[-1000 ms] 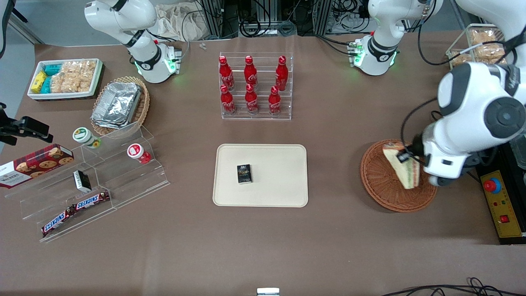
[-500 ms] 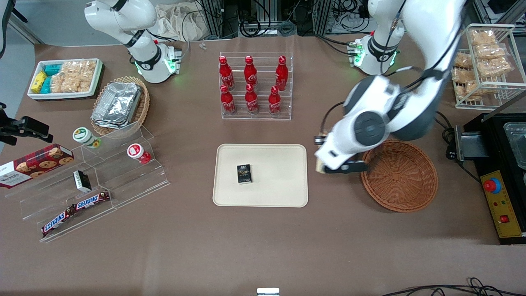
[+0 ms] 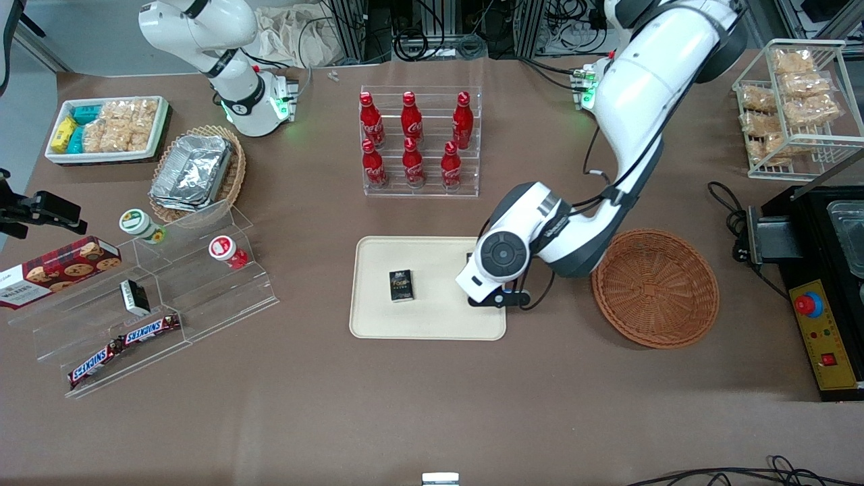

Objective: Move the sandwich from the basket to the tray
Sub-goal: 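Carry the sandwich with the left gripper over the cream tray and lower it, then open the left gripper to release the sandwich and withdraw toward the basket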

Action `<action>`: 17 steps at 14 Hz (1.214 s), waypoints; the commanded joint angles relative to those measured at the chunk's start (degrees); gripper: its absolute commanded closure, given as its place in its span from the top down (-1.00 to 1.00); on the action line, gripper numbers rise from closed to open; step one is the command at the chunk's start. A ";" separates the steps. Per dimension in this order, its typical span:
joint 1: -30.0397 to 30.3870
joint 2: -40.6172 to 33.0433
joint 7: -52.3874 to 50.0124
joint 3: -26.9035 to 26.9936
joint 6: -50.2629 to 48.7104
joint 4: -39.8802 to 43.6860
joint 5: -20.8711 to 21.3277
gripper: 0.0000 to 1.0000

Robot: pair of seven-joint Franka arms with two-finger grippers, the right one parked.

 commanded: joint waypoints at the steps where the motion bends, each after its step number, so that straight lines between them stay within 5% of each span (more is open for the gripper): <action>1: -1.00 1.53 -2.83 0.08 0.74 2.49 1.21 -0.74; 6: -0.91 2.85 -8.82 0.08 6.11 2.49 1.21 0.99; 12: 3.21 -7.94 -3.23 1.05 -7.58 1.53 0.86 1.00; 17: 9.20 -26.64 11.82 5.59 -6.29 -13.92 -2.66 0.98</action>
